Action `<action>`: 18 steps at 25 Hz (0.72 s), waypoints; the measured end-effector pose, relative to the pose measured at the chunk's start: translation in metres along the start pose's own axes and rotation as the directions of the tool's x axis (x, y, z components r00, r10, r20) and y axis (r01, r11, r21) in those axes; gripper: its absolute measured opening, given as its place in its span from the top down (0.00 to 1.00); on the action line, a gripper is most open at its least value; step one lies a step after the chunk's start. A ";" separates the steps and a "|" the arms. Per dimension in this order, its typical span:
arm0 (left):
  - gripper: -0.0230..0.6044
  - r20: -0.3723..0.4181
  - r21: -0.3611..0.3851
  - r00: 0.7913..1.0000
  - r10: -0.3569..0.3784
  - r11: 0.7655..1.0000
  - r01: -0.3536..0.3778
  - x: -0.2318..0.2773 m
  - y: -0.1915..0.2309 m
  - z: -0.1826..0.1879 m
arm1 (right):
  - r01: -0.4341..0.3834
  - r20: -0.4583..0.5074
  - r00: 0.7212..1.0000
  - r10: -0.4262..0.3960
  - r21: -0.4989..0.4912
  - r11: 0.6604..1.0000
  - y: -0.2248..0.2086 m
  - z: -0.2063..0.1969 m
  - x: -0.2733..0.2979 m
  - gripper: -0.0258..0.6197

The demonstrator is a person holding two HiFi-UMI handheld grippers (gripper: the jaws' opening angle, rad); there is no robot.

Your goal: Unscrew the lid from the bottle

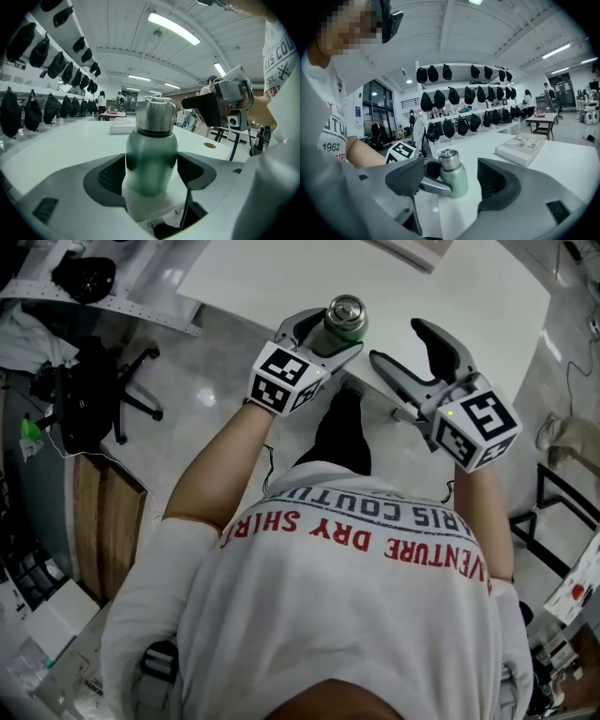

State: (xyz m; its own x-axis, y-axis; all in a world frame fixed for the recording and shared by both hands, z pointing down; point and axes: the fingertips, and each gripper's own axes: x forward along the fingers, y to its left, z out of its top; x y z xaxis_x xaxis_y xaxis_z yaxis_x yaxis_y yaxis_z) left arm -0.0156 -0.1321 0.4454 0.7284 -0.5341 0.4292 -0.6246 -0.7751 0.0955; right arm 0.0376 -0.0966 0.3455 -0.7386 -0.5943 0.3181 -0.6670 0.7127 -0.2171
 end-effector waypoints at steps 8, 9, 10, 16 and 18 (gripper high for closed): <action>0.41 0.007 0.018 1.000 0.002 1.000 -0.002 0.002 -0.001 0.000 | -0.013 -0.007 1.000 0.013 -0.030 0.999 -0.003 -0.006 0.024 0.44; 0.41 0.009 0.019 1.000 0.002 1.000 -0.002 0.002 0.000 0.000 | -0.022 -0.002 1.000 0.022 -0.031 0.999 -0.003 -0.006 0.028 0.44; 0.41 0.011 0.020 1.000 -0.001 1.000 0.000 0.002 0.000 0.000 | -0.030 0.004 1.000 0.030 -0.033 0.999 -0.002 -0.006 0.032 0.44; 0.41 0.019 0.023 1.000 -0.004 1.000 0.003 0.001 0.001 0.001 | -0.014 0.012 1.000 0.015 -0.100 0.995 -0.002 -0.004 0.051 0.44; 0.41 0.017 0.024 1.000 -0.007 1.000 0.006 0.000 0.002 0.000 | -0.019 0.008 1.000 0.020 -0.107 0.994 -0.001 -0.005 0.058 0.44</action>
State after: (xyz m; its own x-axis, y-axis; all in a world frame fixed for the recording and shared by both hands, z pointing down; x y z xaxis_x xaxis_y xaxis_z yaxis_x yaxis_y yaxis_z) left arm -0.0169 -0.1339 0.4455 0.7371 -0.5345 0.4135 -0.6131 -0.7863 0.0764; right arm -0.0039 -0.1298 0.3683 -0.7527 -0.5827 0.3065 -0.6384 0.7597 -0.1235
